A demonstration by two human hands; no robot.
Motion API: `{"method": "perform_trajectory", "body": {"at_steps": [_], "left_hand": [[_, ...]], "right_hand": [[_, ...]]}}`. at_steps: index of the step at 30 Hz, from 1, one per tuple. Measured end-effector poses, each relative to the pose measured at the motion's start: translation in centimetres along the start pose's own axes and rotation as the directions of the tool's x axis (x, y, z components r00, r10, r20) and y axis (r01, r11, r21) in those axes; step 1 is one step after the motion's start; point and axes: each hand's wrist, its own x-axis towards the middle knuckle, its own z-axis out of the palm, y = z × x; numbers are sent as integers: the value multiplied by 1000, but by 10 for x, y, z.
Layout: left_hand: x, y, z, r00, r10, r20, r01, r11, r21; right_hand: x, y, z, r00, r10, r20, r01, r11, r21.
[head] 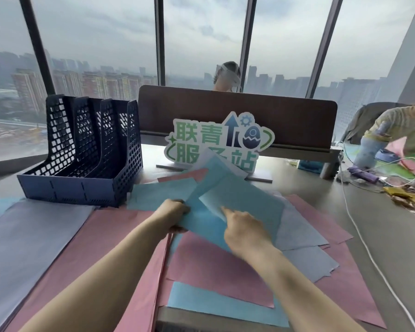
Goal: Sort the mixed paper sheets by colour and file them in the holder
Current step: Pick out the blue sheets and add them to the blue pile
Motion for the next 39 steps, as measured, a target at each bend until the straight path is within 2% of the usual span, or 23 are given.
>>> {"method": "perform_trajectory", "body": {"at_steps": [3,5,7,10,11,13,14,15,17,19,22,26,28,31,33,34,36,39], "left_hand": [[-9,-5,-20,982,-150,116,171,966,-195],[-9,-8,-31,969,-182,169,219,946,-238],[-12,-12,-35,971,-165,171,201,955,-217],[-6,-19,-37,997,-75,10,76,995,-64],[-4,-19,-39,999,-49,-19,49,999,-17],[-6,-17,-50,999,7,-54,-3,998,63],[-8,-16,-59,996,36,-84,-29,996,88],[-9,-15,-69,991,67,-119,-55,994,99],[-12,-18,-91,976,106,-190,-90,992,90],[-15,-23,-109,960,117,-256,-104,993,63],[-19,-29,-123,950,110,-291,-109,994,20],[-18,-35,-128,963,87,-257,-102,994,-43],[-15,-35,-126,969,80,-233,-99,992,-73],[-12,-34,-122,972,64,-226,-93,989,-119],[-12,-37,-120,971,45,-233,-80,987,-141],[-12,-40,-120,971,33,-236,-71,986,-154],[-11,-48,-122,969,4,-248,-50,983,-178],[-10,-59,-125,965,-36,-259,-21,977,-214]], "right_hand": [[0,-21,25,984,-155,86,150,987,62],[-2,-30,36,966,-232,113,223,971,83],[-3,-35,40,947,-289,138,278,956,96],[3,-32,42,901,-381,206,364,924,113],[7,-27,41,891,-388,236,351,918,187],[17,-14,38,904,-337,263,196,874,444],[26,-7,38,935,-269,232,117,850,514],[35,0,39,967,-180,181,64,857,512],[52,8,47,992,-5,123,-38,940,340],[61,8,57,982,56,182,-91,977,192],[66,10,71,972,92,217,-99,995,23],[62,34,64,965,76,250,-61,996,-70],[62,46,53,959,115,260,-85,989,-122],[73,42,38,985,137,102,-115,974,-197],[90,26,38,997,72,-1,-71,990,-121],[101,15,41,999,43,-6,-43,998,-41],[122,-5,48,999,27,46,-32,994,103],[149,-25,53,987,104,121,-118,987,110]]}}
